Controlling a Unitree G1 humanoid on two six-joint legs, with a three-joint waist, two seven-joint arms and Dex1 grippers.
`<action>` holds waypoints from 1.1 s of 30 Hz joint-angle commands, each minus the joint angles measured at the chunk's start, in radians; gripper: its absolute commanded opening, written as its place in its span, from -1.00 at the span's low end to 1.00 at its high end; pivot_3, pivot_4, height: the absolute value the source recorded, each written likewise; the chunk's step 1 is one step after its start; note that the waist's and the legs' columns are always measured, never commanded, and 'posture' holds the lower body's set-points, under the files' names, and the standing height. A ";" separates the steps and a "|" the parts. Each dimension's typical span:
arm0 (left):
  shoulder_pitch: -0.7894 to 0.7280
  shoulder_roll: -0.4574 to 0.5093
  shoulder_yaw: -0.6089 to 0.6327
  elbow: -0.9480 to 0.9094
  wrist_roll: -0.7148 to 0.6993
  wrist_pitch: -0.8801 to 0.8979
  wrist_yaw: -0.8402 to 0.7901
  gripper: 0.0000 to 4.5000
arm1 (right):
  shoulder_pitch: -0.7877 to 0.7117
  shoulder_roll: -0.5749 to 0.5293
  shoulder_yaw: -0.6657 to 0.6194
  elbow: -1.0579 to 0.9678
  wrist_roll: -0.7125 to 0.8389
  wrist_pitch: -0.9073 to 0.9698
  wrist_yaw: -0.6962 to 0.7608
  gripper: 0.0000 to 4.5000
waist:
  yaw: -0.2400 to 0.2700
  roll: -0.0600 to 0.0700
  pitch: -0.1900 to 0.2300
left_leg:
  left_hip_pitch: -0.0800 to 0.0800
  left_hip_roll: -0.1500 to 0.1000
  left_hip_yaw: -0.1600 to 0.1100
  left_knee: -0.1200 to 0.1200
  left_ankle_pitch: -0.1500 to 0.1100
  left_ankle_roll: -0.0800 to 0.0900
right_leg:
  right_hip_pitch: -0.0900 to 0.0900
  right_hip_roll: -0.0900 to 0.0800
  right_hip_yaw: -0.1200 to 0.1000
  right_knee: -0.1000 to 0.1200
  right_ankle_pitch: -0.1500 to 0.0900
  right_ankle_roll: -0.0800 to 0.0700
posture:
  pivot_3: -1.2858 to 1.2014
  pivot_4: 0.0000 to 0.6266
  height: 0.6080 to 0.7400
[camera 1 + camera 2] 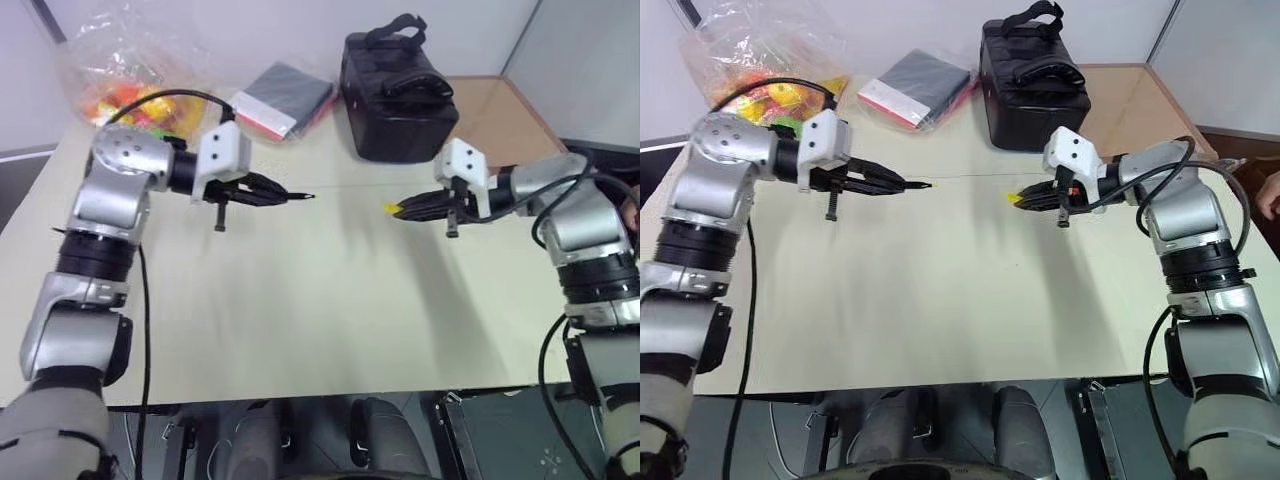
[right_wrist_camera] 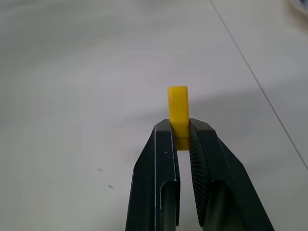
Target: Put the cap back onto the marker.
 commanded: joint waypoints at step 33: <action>0.004 -0.126 -0.007 0.024 0.028 -0.029 0.023 -1.00 | -0.003 0.103 0.032 -0.100 0.013 -0.009 -0.094 -0.99 | 0.001 0.000 0.000 | -0.001 0.000 -0.002 0.000 -0.001 0.002 | 0.000 0.000 0.000 0.000 0.000 0.000 | 0.03 -0.52 1.00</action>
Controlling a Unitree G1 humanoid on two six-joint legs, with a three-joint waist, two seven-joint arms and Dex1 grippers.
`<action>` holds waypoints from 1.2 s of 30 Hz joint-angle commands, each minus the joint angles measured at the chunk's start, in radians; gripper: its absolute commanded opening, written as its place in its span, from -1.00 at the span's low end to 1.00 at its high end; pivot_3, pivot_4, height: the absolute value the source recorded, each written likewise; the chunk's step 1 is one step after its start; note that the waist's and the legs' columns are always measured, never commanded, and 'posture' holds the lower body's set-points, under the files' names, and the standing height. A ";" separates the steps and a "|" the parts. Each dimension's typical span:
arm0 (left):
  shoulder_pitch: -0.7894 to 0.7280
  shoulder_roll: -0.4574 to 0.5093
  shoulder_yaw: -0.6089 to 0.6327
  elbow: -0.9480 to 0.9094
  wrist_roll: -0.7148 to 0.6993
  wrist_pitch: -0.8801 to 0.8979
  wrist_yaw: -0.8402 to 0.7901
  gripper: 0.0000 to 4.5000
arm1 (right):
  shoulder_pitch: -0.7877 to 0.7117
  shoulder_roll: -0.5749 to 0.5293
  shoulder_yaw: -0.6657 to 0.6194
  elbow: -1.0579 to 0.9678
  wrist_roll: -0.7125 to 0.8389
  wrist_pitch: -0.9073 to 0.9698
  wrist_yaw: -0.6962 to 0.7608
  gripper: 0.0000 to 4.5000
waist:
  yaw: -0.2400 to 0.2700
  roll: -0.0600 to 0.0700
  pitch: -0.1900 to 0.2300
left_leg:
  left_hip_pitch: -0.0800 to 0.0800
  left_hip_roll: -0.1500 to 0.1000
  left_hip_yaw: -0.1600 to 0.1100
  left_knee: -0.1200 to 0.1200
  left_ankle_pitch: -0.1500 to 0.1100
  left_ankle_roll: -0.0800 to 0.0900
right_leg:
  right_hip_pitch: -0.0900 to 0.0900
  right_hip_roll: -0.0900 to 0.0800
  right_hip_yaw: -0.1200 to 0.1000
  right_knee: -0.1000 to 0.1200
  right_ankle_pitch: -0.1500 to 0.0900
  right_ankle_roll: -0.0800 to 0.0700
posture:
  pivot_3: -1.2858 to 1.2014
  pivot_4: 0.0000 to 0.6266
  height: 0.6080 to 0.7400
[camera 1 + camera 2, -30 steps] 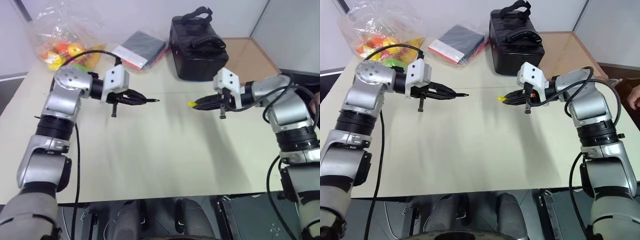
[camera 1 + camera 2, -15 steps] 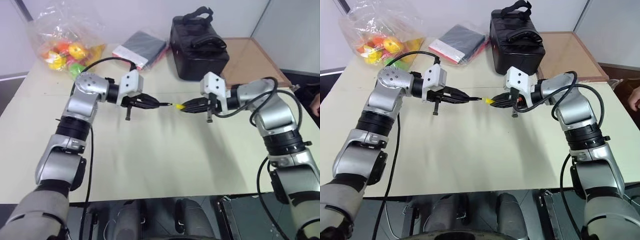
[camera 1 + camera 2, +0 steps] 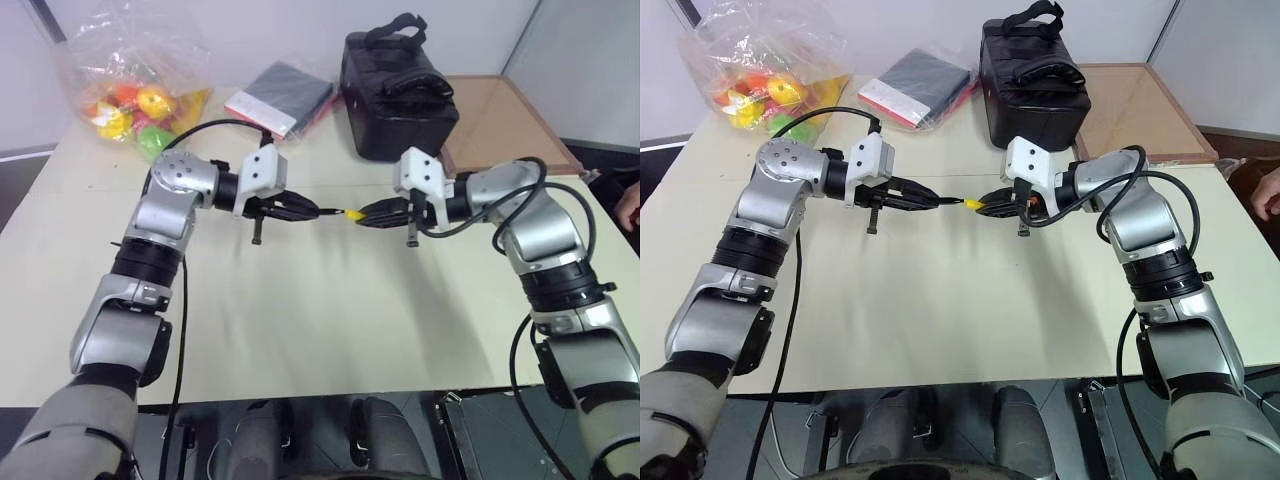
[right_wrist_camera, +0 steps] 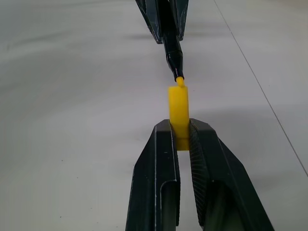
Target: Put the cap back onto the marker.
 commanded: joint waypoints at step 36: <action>-0.065 -0.077 -0.068 -0.042 0.088 -0.069 -0.015 -1.00 | -0.035 0.072 0.054 -0.013 -0.023 -0.007 -0.002 -0.99 | -0.002 0.000 0.000 | 0.000 0.000 0.000 0.000 -0.002 0.004 | -0.001 0.000 0.000 0.000 0.000 0.000 | 0.03 -0.52 1.00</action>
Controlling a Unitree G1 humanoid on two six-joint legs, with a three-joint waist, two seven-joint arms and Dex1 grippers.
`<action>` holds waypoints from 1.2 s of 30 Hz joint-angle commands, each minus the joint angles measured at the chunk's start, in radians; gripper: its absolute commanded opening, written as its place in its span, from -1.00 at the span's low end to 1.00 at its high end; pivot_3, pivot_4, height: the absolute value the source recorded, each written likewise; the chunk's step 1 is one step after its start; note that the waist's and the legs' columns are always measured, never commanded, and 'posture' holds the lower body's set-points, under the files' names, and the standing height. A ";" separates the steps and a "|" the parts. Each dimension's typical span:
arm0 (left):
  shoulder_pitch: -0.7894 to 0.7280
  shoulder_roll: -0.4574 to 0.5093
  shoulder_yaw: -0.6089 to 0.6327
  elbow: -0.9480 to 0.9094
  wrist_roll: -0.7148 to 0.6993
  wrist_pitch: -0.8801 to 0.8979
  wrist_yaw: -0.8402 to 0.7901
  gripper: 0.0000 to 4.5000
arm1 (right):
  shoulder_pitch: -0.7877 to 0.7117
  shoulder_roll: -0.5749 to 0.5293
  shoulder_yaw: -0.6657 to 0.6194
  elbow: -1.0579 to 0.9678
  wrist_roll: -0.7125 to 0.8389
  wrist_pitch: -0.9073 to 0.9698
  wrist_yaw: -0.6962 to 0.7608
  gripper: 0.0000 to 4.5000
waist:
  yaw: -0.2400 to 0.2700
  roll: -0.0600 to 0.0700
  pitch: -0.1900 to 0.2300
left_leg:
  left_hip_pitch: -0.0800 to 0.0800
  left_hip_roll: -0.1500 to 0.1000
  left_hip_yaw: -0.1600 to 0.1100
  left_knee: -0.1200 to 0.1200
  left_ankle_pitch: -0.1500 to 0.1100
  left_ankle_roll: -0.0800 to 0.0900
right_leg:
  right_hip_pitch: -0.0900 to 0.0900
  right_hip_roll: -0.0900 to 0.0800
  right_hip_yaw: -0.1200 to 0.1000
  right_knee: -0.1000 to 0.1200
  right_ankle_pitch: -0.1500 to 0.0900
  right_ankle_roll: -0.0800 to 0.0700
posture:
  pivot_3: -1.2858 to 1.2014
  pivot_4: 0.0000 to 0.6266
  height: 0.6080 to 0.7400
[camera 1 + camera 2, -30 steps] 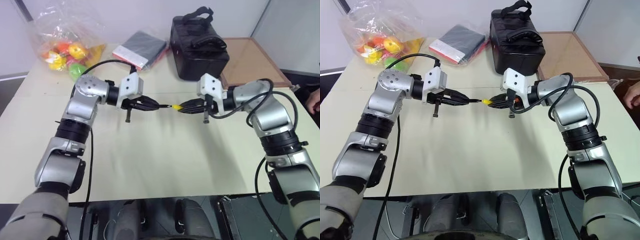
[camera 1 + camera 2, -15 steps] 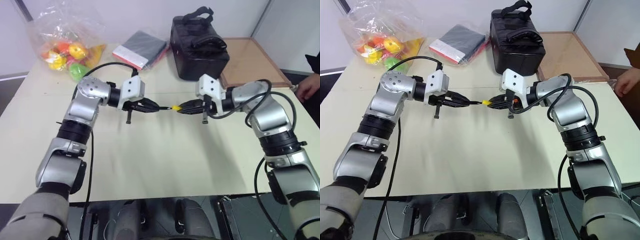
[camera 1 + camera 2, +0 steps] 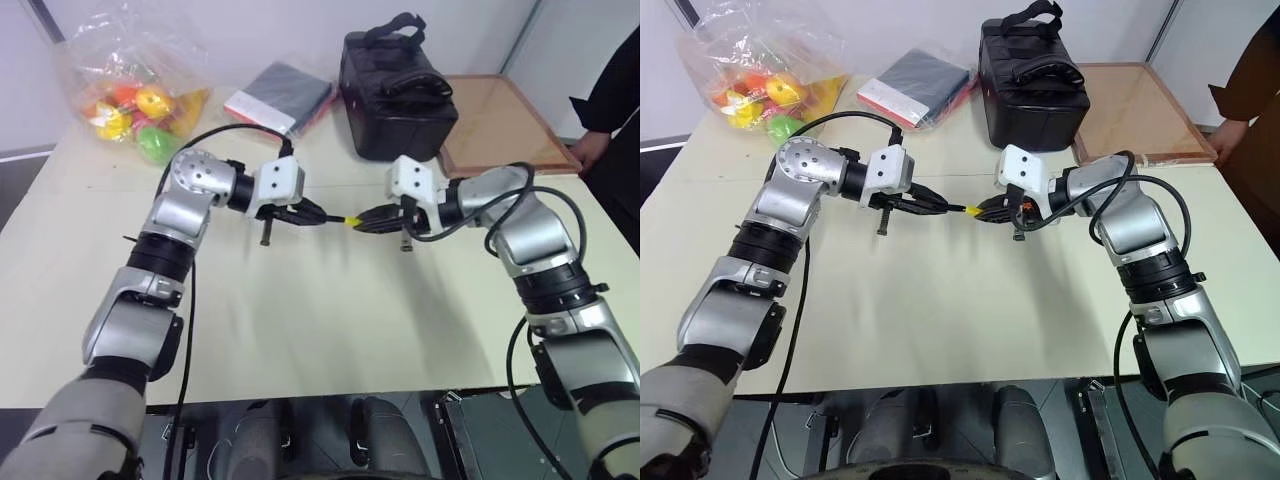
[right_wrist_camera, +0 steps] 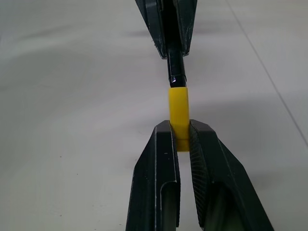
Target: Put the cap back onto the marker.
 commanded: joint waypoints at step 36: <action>-0.012 -0.056 -0.009 -0.151 0.027 0.155 -0.044 -1.00 | -0.082 0.150 0.005 -0.083 -0.101 -0.011 -0.145 -0.99 | 0.001 0.000 0.000 | 0.000 0.000 0.001 0.000 0.000 0.000 | 0.000 0.000 0.000 0.001 0.000 0.000 | 0.03 -0.52 1.00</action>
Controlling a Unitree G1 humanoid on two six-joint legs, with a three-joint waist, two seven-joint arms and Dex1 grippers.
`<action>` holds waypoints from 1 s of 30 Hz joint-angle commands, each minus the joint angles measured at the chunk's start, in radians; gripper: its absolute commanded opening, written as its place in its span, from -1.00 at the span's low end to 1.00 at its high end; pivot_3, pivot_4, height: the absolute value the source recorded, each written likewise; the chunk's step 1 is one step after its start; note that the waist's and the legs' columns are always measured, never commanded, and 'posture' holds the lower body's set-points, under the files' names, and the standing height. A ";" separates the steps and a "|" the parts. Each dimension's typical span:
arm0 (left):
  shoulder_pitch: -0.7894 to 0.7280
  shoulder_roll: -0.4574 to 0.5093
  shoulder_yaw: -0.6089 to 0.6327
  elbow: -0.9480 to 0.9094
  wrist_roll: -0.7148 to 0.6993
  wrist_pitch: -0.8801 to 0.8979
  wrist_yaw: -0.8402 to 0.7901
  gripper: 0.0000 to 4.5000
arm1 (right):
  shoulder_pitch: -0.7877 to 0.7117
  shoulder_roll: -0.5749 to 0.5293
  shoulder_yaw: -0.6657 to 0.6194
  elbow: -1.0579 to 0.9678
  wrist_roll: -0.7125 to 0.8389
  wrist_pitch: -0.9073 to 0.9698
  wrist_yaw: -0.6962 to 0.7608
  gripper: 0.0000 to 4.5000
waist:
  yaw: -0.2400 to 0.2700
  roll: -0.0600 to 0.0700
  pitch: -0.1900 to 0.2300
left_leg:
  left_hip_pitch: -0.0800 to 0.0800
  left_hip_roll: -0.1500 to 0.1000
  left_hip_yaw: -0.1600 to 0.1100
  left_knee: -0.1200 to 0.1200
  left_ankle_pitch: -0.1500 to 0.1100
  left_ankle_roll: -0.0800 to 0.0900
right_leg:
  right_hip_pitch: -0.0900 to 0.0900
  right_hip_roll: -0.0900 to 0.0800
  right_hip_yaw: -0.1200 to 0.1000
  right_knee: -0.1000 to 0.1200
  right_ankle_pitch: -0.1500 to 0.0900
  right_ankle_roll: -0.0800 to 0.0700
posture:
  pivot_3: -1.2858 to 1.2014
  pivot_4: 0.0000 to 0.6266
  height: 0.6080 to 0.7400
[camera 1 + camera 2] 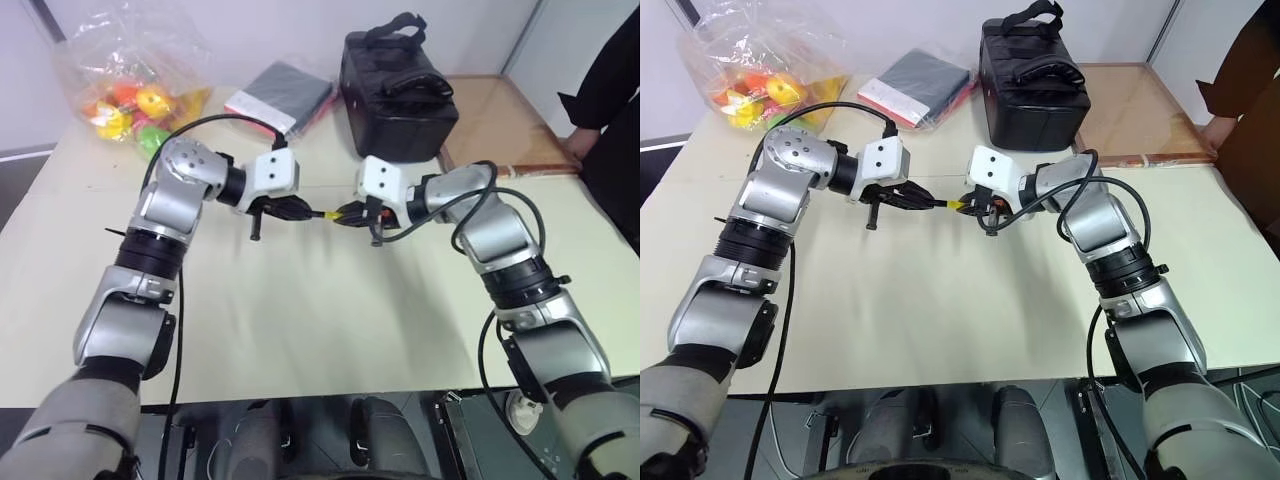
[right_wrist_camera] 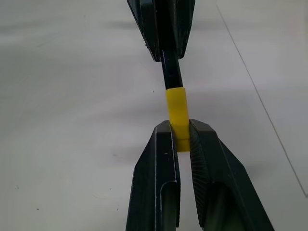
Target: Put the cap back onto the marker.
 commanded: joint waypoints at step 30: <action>-0.069 -0.084 -0.013 0.087 -0.040 -0.177 0.048 -1.00 | -0.044 -0.029 -0.018 -0.020 0.044 -0.028 0.046 -0.99 | 0.000 0.000 0.000 | 0.000 0.000 0.000 0.000 0.000 0.000 | 0.000 0.000 0.000 0.000 0.000 0.000 | 0.03 -0.52 1.00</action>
